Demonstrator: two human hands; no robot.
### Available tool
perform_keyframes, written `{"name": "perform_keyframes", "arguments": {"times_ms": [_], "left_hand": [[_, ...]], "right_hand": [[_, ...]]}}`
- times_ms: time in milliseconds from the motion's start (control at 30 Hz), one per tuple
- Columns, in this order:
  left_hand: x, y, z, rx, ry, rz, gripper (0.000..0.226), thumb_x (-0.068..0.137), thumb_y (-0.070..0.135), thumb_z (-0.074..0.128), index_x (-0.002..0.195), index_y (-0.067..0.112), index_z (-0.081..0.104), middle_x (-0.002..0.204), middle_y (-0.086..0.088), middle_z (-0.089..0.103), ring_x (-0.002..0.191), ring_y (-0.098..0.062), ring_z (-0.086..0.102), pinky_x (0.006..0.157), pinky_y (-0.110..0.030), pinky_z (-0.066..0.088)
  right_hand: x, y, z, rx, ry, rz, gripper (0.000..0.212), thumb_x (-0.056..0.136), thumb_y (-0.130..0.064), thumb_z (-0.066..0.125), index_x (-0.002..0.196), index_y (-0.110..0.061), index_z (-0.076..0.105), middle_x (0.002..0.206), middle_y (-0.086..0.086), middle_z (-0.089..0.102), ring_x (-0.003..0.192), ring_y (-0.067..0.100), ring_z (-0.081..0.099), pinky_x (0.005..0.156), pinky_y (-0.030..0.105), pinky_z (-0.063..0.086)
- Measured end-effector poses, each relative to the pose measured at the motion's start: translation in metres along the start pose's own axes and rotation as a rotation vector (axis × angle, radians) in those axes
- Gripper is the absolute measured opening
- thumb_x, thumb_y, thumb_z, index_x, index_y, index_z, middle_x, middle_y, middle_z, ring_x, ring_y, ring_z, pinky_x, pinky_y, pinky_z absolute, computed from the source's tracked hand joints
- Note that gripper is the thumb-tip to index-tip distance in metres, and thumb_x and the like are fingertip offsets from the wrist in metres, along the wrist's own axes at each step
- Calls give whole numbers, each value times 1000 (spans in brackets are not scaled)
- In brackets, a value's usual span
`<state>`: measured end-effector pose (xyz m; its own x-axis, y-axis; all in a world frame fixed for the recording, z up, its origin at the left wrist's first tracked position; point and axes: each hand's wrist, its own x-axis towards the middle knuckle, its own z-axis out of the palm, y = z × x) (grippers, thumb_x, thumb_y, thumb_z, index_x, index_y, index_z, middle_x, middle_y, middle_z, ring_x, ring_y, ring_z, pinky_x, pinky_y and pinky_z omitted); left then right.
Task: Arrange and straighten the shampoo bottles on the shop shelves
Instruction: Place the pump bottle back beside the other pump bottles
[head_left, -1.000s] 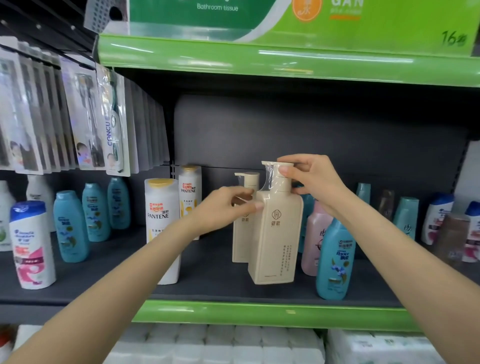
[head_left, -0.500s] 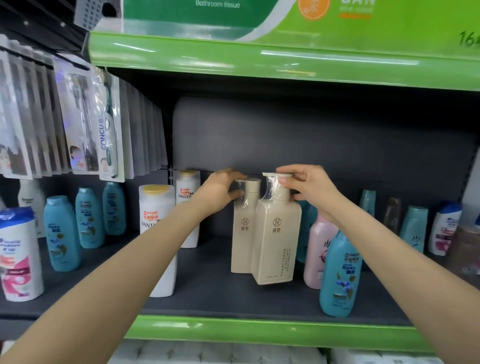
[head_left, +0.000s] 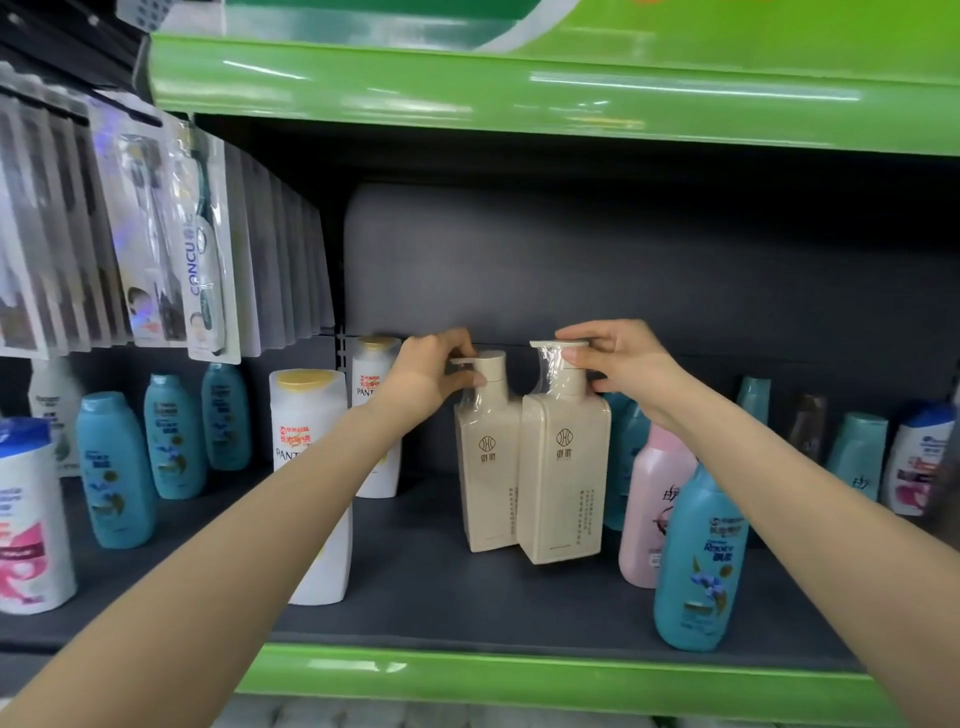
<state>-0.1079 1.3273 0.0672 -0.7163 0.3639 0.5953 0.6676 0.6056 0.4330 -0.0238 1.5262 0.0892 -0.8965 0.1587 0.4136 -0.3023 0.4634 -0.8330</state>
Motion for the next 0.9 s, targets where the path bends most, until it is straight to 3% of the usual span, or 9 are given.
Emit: {"name": "perform_keyframes", "arguments": {"times_ms": [67, 133, 300, 433, 500, 667, 767, 900], "left_hand": [[2, -1, 0, 4, -9, -9, 23, 80, 21, 72, 92, 9, 58, 90, -3, 60, 83, -17, 52, 70, -19, 35], [3, -1, -1, 23, -9, -12, 22, 79, 21, 73, 85, 12, 55, 88, -7, 63, 80, -18, 52, 65, -18, 32], [1, -3, -5, 58, 10, -9, 24, 79, 18, 73, 83, 12, 50, 81, -3, 57, 75, -19, 48, 55, -16, 31], [-2, -4, -8, 49, 14, 15, 24, 78, 16, 73, 81, 12, 50, 79, -4, 57, 73, -19, 47, 53, -1, 33], [-2, -4, -9, 46, -3, 28, 22, 79, 15, 73, 81, 13, 51, 80, -4, 58, 73, -19, 49, 56, -1, 35], [-1, -3, -9, 35, -19, 50, 17, 80, 13, 72, 87, 8, 57, 81, -2, 58, 74, -18, 50, 56, -2, 35], [2, 0, -6, 22, -27, 61, 19, 80, 12, 72, 91, 3, 60, 82, -2, 58, 75, -19, 51, 56, -9, 34], [8, 3, 3, -1, -33, 82, 17, 80, 10, 71, 90, 4, 59, 82, -3, 57, 75, -19, 49, 57, -15, 31]], "right_hand": [[2, -1, 1, -35, 8, 10, 28, 90, -4, 58, 117, -9, 62, 117, 19, 63, 100, 26, 61, 93, 44, 48], [6, -2, 1, -72, 20, 14, 30, 91, -2, 57, 120, -6, 60, 118, 25, 61, 108, 36, 59, 99, 51, 43], [25, 9, 0, -147, 54, -14, 28, 88, -5, 62, 115, -13, 65, 110, 11, 66, 101, 21, 61, 91, 34, 50], [44, 25, 2, -195, 107, -16, 28, 86, -9, 65, 113, -16, 66, 111, 6, 67, 104, 21, 61, 89, 33, 49], [50, 30, 4, -204, 129, -22, 30, 85, -9, 66, 114, -15, 66, 113, 7, 67, 105, 22, 61, 90, 34, 49], [69, 38, 12, -191, 111, 23, 39, 82, -11, 70, 120, -10, 61, 115, 14, 64, 100, 23, 60, 74, 29, 45], [85, 39, 21, -228, 83, 65, 41, 81, -11, 71, 121, -7, 59, 118, 14, 60, 107, 28, 59, 80, 35, 52], [100, 38, 26, -236, 47, 153, 43, 83, -8, 69, 123, -2, 56, 104, 9, 55, 94, 23, 57, 78, 36, 51]]}}
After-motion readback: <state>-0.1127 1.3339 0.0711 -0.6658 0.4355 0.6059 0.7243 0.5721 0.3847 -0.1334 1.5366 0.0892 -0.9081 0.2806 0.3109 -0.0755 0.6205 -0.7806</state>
